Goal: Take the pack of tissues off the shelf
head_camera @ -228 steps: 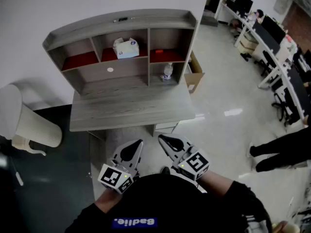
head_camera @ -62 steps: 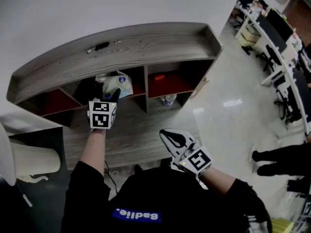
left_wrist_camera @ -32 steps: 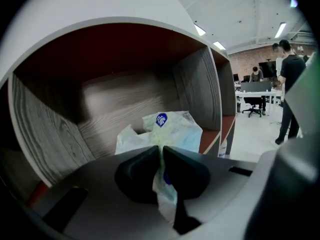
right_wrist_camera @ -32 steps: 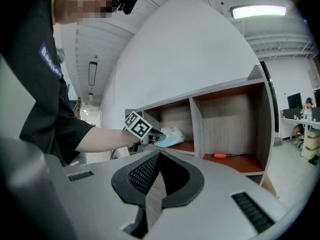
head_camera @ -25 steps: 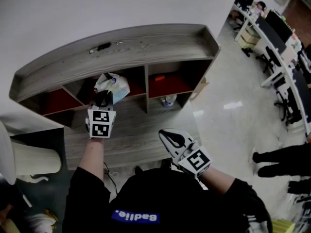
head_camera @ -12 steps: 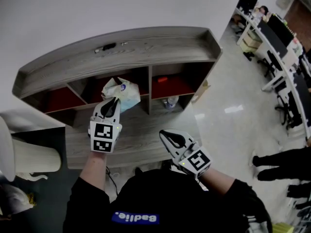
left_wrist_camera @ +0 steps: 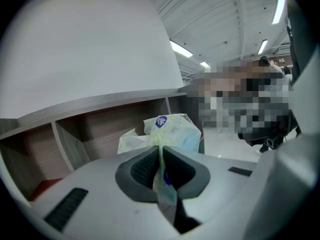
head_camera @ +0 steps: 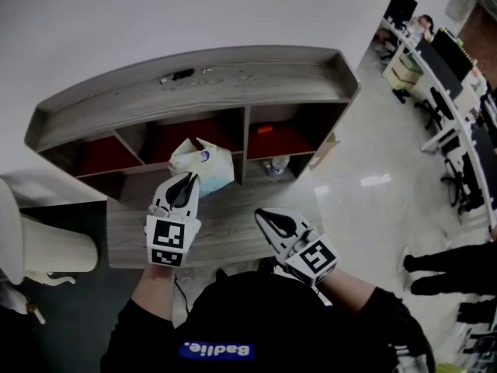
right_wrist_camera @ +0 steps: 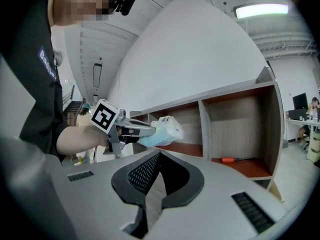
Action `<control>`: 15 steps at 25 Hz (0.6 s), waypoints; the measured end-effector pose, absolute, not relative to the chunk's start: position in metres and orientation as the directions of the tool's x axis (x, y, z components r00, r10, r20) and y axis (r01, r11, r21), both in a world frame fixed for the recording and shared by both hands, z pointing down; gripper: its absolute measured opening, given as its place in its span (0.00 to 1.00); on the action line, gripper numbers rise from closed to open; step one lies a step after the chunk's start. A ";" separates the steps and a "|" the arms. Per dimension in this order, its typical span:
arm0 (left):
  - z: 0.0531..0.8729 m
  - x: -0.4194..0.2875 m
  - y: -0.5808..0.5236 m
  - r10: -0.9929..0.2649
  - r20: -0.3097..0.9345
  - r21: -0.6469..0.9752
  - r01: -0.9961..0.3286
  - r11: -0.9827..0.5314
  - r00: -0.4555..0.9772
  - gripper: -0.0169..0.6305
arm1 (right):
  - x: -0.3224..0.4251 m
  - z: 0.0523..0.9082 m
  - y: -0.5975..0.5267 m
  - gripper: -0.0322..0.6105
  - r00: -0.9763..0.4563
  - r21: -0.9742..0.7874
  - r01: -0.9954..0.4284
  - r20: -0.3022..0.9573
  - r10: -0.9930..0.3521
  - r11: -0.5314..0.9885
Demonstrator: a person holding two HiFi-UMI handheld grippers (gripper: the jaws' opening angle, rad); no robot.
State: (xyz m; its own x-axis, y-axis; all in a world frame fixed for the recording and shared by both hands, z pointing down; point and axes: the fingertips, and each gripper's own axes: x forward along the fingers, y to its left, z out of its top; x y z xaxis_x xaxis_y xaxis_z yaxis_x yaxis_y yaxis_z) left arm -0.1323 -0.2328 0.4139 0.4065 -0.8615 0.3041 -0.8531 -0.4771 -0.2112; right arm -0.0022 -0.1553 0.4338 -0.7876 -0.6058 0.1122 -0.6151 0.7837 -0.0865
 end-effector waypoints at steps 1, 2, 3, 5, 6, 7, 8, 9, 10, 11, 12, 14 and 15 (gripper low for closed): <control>0.414 -0.132 -0.229 -0.861 0.305 -0.207 -0.854 -0.478 0.408 0.06 | -0.003 0.434 -0.155 0.10 -0.788 -0.087 -0.614 0.113 -0.605 0.784; 0.415 -0.131 -0.226 -0.860 0.305 -0.203 -0.854 -0.479 0.410 0.06 | -0.003 0.434 -0.155 0.10 -0.789 -0.087 -0.613 0.113 -0.604 0.785; 0.415 -0.131 -0.222 -0.859 0.306 -0.199 -0.855 -0.479 0.411 0.06 | -0.004 0.434 -0.155 0.10 -0.790 -0.088 -0.612 0.112 -0.602 0.786; 0.416 -0.131 -0.215 -0.858 0.307 -0.188 -0.857 -0.479 0.412 0.06 | -0.005 0.434 -0.154 0.10 -0.793 -0.090 -0.609 0.110 -0.599 0.788; 0.417 -0.130 -0.211 -0.857 0.307 -0.183 -0.858 -0.479 0.413 0.06 | -0.006 0.434 -0.154 0.10 -0.794 -0.092 -0.607 0.110 -0.598 0.789; 0.417 -0.130 -0.207 -0.857 0.306 -0.178 -0.859 -0.480 0.415 0.06 | -0.006 0.434 -0.153 0.10 -0.795 -0.092 -0.605 0.110 -0.596 0.791; 0.417 -0.129 -0.204 -0.856 0.306 -0.175 -0.859 -0.480 0.416 0.06 | -0.007 0.434 -0.152 0.10 -0.797 -0.093 -0.604 0.111 -0.594 0.792; 0.417 -0.128 -0.200 -0.856 0.305 -0.172 -0.859 -0.482 0.418 0.06 | -0.007 0.434 -0.152 0.10 -0.797 -0.093 -0.603 0.111 -0.593 0.793; 0.417 -0.127 -0.197 -0.855 0.304 -0.170 -0.859 -0.483 0.420 0.06 | -0.008 0.434 -0.151 0.10 -0.798 -0.092 -0.602 0.111 -0.592 0.793; 0.416 -0.126 -0.194 -0.855 0.302 -0.168 -0.859 -0.484 0.423 0.06 | -0.008 0.434 -0.151 0.10 -0.799 -0.091 -0.601 0.111 -0.592 0.794; 0.415 -0.125 -0.191 -0.855 0.299 -0.165 -0.859 -0.484 0.424 0.06 | -0.008 0.434 -0.151 0.10 -0.799 -0.091 -0.600 0.111 -0.591 0.795; 0.414 -0.125 -0.185 -0.855 0.295 -0.159 -0.861 -0.483 0.426 0.06 | -0.009 0.434 -0.150 0.10 -0.800 -0.089 -0.598 0.111 -0.589 0.796; 0.413 -0.125 -0.183 -0.856 0.294 -0.155 -0.862 -0.482 0.426 0.06 | -0.009 0.434 -0.150 0.10 -0.801 -0.089 -0.598 0.112 -0.588 0.797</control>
